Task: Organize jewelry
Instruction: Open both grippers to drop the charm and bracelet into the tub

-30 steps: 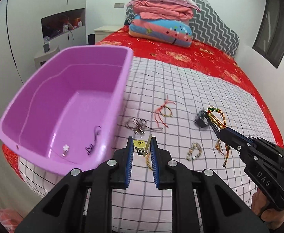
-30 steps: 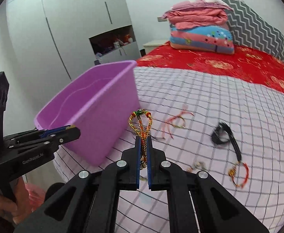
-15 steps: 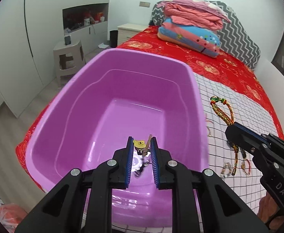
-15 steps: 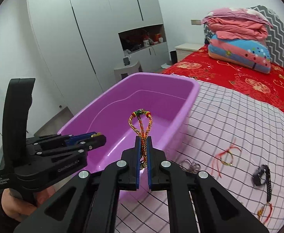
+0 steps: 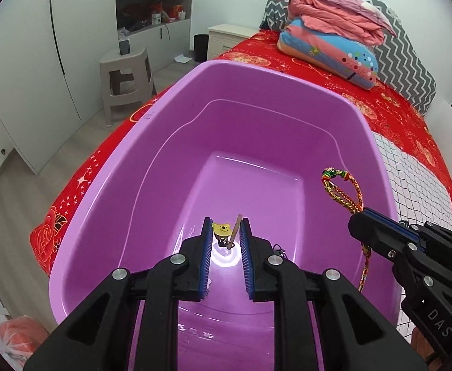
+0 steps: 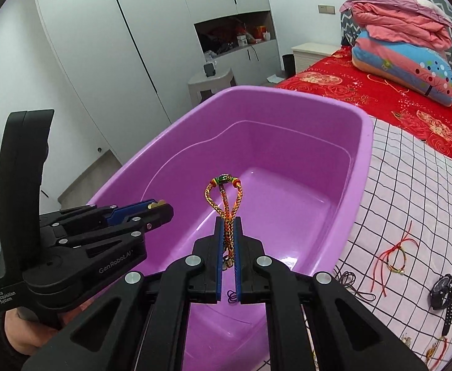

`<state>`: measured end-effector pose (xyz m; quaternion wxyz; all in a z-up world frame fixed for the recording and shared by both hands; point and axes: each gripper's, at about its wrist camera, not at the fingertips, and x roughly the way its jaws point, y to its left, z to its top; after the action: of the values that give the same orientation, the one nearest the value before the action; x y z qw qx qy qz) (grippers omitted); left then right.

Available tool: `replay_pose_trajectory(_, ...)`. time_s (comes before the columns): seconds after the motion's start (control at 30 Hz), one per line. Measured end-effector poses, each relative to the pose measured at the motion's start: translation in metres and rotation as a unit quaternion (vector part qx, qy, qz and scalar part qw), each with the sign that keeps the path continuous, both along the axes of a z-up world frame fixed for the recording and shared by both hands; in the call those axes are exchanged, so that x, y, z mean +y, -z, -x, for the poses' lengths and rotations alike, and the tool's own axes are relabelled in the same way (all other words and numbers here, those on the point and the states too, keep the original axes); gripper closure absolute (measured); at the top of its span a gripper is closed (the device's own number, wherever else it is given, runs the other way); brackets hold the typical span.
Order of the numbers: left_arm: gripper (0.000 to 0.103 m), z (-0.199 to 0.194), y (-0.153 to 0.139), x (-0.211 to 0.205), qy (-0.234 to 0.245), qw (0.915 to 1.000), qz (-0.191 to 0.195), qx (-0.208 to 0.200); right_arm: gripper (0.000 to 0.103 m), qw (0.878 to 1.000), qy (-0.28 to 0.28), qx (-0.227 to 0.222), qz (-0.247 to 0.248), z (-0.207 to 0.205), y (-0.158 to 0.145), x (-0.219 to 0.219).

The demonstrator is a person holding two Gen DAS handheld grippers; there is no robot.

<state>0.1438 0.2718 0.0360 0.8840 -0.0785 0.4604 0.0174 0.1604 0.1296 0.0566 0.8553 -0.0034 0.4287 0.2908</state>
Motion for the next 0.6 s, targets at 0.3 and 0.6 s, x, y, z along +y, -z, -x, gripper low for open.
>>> replay_pose_trajectory(0.3, 0.073, -0.008, 0.008, 0.007, -0.015, 0.9997, -0.006, 0.017, 0.089, 1.000, 0.010, 0.013, 0.021, -0.008, 0.011, 0.009)
replay_pose_trajectory(0.6, 0.009, -0.001, -0.002, 0.012, -0.049, 0.9986, -0.022, 0.002, 0.069, 1.000, 0.021, 0.000, 0.012, -0.005, 0.003, -0.004)
